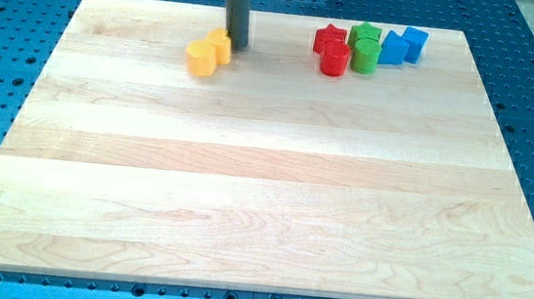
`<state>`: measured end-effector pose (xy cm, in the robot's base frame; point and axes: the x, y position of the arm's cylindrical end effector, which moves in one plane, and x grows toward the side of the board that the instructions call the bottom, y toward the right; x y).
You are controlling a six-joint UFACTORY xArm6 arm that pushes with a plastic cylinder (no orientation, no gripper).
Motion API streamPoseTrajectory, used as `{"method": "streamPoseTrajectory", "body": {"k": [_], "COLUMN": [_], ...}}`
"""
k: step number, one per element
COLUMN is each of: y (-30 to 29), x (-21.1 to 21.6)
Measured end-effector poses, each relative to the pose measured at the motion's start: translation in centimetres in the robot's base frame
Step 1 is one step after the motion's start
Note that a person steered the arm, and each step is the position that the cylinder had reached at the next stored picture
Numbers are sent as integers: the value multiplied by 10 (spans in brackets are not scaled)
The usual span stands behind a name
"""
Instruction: Place the red blocks horizontally to each other
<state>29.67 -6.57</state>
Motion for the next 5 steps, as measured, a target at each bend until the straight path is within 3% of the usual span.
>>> {"method": "streamPoseTrajectory", "body": {"k": [1, 2, 3, 4, 5], "y": [-24, 7, 87, 120, 40], "x": [50, 57, 71, 56, 6]}}
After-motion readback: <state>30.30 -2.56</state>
